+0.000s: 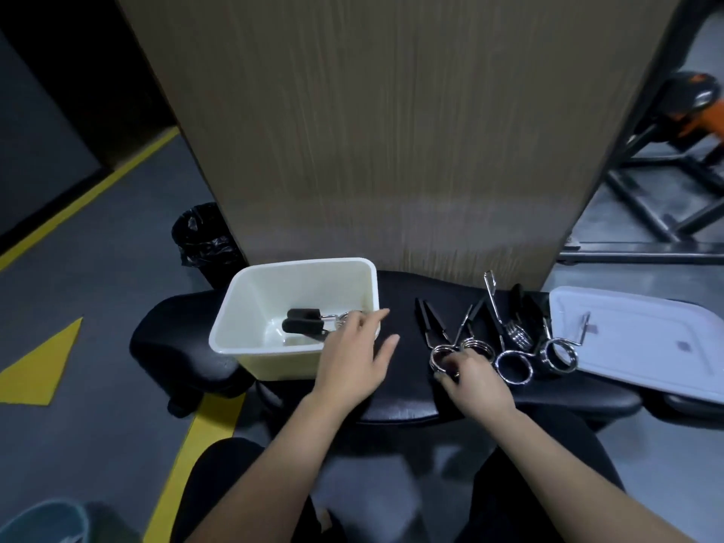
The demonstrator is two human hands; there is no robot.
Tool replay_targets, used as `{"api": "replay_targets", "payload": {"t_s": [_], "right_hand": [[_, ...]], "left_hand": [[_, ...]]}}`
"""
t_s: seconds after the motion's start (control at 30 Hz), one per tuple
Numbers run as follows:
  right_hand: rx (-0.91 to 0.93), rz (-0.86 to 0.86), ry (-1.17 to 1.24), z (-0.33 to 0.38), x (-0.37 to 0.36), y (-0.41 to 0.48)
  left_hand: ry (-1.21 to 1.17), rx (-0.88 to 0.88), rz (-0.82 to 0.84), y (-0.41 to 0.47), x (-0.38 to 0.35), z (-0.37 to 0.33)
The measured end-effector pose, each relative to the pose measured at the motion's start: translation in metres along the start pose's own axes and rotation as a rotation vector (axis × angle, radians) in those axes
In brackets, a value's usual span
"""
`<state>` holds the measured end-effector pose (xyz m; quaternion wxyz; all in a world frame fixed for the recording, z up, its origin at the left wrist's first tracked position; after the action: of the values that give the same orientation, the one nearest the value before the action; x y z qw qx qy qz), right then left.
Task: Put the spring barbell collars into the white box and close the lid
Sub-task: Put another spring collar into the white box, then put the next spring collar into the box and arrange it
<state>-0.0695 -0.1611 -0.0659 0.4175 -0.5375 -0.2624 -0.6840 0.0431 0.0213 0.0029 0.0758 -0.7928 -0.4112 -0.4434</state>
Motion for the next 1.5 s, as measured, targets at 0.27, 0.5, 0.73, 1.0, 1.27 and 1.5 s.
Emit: {"api": "replay_targets", "payload": {"t_s": [0.27, 0.5, 0.73, 1.0, 1.27, 1.5], "right_hand": [[0.138, 0.069, -0.142, -0.007, -0.012, 0.009], [0.294, -0.198, 0.153, 0.004, 0.054, 0.005], [0.46, -0.256, 0.256, 0.011, 0.112, -0.005], [0.692, -0.321, -0.052, 0.023, 0.126, -0.006], [0.535, -0.273, 0.095, 0.08, 0.108, 0.001], [0.412, 0.002, 0.163, 0.111, 0.063, 0.018]], "left_hand": [[0.194, -0.077, 0.066, -0.003, -0.005, 0.013], [0.0, -0.021, 0.144, 0.002, 0.008, 0.005], [0.341, -0.31, -0.019, 0.035, 0.038, -0.012], [0.667, -0.49, -0.004, 0.043, 0.076, -0.02], [0.379, 0.054, -0.045, 0.028, 0.114, 0.023], [0.431, 0.211, 0.109, 0.019, 0.134, 0.057]]}}
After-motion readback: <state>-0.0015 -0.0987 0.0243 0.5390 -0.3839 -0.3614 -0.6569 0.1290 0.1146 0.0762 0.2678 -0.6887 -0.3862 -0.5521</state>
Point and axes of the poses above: each hand's wrist, its own y-axis towards the middle knuckle, its own x-axis out of the back of the hand, z = x × y, the point moved 1 cm from there along y, towards the middle knuckle, and after that the axes turned 14 degrees about -y, right-handed, at the moved point
